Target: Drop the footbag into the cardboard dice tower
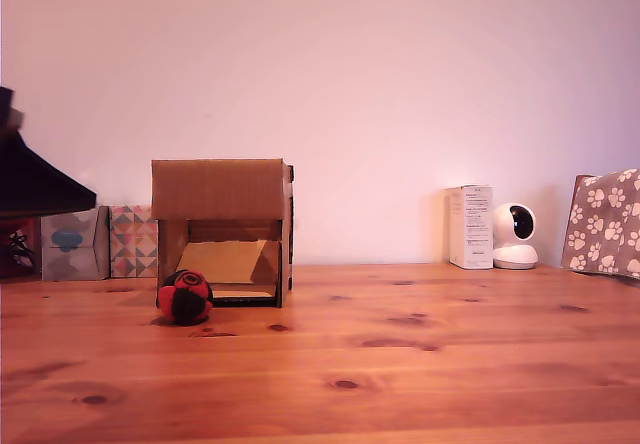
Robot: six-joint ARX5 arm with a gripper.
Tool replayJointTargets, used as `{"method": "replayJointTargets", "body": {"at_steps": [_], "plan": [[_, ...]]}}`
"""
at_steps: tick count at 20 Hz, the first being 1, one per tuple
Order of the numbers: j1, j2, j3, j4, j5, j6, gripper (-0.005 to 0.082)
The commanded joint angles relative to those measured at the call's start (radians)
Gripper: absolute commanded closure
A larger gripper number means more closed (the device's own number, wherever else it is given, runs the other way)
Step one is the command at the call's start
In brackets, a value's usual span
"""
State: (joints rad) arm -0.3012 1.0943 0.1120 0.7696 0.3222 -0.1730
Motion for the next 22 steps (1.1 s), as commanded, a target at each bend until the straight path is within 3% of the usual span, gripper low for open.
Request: {"method": "replayJointTargets", "body": {"at_steps": [1,2,4,5,6,7,13,22], "plan": [[-0.003,0.056,0.033,0.024,0.002,0.009,0.0768],[-0.003,0.094,0.056,0.024,0.002,0.010,0.0654],[-0.005,0.168,0.106,0.024,0.001,0.033,0.0155],[-0.007,0.204,0.137,0.018,-0.004,0.039,-0.0047],[-0.010,0.245,0.167,0.010,-0.015,0.058,0.0019],[-0.010,0.282,0.193,0.010,-0.031,0.063,0.0028],[-0.010,0.497,0.356,0.006,-0.084,0.114,0.0027],[-0.009,0.801,0.635,-0.129,-0.129,0.130,0.0028]]}}
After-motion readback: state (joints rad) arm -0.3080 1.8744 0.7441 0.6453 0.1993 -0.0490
